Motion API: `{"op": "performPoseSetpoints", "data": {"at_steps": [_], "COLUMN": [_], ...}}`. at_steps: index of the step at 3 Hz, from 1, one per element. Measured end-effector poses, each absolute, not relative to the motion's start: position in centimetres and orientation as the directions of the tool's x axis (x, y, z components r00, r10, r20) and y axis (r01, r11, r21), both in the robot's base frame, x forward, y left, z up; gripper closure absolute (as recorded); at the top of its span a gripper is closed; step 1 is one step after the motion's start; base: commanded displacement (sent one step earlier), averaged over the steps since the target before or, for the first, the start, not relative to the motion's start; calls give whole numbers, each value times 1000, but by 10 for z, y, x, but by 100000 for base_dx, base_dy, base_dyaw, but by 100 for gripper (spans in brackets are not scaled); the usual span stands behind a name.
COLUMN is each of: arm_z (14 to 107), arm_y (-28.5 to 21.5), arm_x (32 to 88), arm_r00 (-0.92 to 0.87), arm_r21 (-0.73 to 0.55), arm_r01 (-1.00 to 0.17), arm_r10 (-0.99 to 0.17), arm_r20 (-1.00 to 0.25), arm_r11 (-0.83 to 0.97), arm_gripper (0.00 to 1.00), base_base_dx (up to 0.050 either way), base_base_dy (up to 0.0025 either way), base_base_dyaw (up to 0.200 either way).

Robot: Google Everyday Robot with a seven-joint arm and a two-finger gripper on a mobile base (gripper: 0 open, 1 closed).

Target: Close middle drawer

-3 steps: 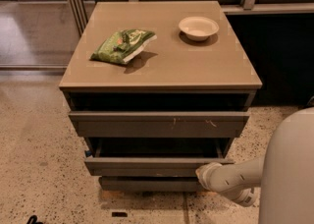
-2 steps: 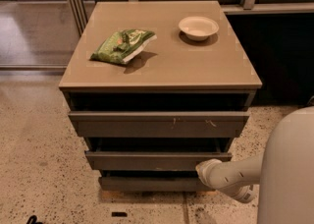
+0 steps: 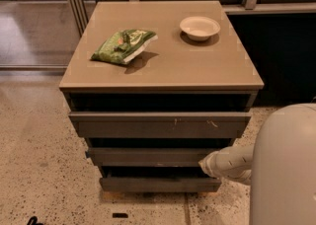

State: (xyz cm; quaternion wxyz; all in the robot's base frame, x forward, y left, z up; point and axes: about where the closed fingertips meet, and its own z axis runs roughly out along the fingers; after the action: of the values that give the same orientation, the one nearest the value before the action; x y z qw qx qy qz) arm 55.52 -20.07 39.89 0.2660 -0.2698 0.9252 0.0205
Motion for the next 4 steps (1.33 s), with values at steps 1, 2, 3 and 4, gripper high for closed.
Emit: {"op": "performPoseSetpoints", "data": {"at_steps": [1,2,3,4], "arm_z": [388,382,381,400], "arm_y": [-202,-206,-217,-238], "arm_x": [540,531,495,463], "arm_r00": [-755,-780,-822,-850], "arm_r21": [-39,-2,72,117], "arm_r01": [-496,-490,-480,-446], "arm_r10": [-453,-440,-420,-379], "arm_r20": [-474,-444,-385,-366], "arm_r11": [867,872,874,887], "arm_gripper": [100,100,100,100], "base_base_dx": [0,0,0,0], "base_base_dy": [0,0,0,0], "base_base_dyaw": [0,0,0,0]}}
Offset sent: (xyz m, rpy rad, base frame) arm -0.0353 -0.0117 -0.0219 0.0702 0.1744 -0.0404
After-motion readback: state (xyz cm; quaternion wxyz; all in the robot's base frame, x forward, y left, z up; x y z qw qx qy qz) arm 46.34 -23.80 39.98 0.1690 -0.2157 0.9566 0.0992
